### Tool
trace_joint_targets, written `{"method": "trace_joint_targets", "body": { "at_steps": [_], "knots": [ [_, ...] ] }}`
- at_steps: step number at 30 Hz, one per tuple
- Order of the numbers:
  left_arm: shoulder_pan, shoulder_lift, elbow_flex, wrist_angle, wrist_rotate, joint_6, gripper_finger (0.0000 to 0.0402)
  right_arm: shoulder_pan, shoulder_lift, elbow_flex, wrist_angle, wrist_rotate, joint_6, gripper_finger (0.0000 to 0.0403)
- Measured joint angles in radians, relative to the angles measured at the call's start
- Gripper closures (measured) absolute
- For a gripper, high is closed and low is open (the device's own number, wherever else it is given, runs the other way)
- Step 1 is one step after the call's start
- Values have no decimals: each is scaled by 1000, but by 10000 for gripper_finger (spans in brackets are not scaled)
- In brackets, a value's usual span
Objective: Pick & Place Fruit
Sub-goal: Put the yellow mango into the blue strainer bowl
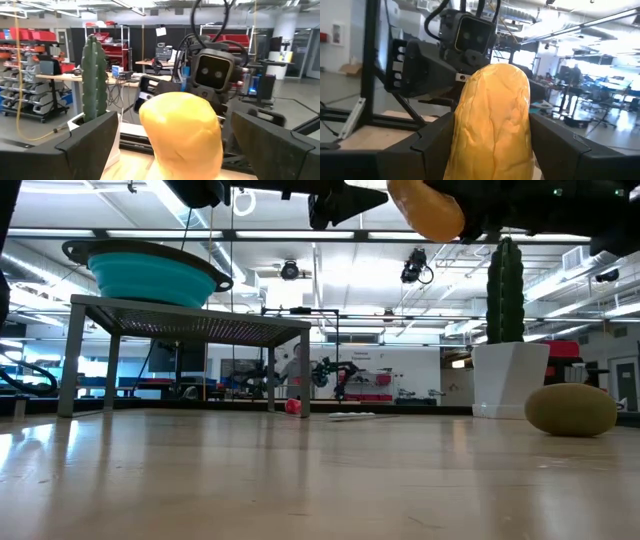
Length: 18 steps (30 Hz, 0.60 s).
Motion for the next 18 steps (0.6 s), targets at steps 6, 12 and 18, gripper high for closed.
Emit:
{"method": "trace_joint_targets", "body": {
  "at_steps": [6, 12, 18],
  "knots": [
    [2, 0, 0, -5, -22, 0, 4, 38, 59, 41, 20, 69, -61, 153],
    [2, 0, 0, -9, -25, 0, 4, 77, 96, 66, 40, 143, -119, 153],
    [2, 0, 0, -14, 4, -7, 4, 101, 124, 90, 41, 188, -168, 153]
  ]
}}
